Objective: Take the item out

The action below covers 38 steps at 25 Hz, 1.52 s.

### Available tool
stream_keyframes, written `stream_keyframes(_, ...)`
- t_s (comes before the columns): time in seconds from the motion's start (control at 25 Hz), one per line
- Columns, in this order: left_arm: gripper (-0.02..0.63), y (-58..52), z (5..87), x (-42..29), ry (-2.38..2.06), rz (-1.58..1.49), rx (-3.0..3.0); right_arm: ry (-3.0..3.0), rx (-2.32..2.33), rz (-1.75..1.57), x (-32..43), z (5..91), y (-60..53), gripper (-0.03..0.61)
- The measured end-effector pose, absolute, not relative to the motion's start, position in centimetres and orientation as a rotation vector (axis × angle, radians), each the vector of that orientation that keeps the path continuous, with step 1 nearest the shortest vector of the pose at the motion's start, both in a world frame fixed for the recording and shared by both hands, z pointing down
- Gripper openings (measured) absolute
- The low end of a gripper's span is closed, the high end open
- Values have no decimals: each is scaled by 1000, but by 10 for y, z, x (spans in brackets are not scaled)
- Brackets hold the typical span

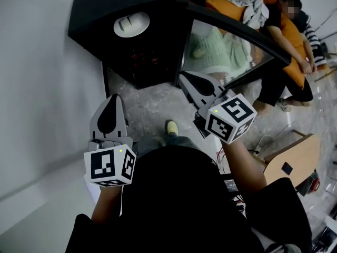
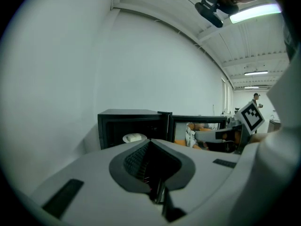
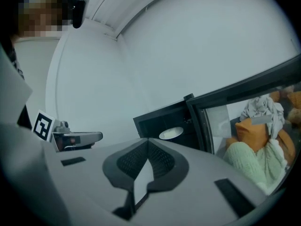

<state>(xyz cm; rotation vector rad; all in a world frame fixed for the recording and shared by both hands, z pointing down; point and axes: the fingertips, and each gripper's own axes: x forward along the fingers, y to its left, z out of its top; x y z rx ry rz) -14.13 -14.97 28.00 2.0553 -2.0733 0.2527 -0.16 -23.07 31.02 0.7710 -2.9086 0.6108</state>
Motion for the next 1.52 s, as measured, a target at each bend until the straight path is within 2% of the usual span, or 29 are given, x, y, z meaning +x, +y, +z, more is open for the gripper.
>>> stream_keyframes(0.6, 9, -161, 282, -168, -2108, 256, 2020, -2911, 792, 786, -40, 320, -261, 6)
stream_keyframes(1.2, 8, -213, 306, -234, -2046, 314, 2019, -2780, 891, 1085, -119, 366, -329, 6)
stream_keyframes(1.32, 9, -225, 309, -252, -2045, 322, 2004, -2735, 909, 1192, -134, 383, -347, 47)
stream_keyframes(1.52, 9, -245, 316, -280, -2041, 322, 1978, -2665, 964, 1342, -154, 404, -375, 76)
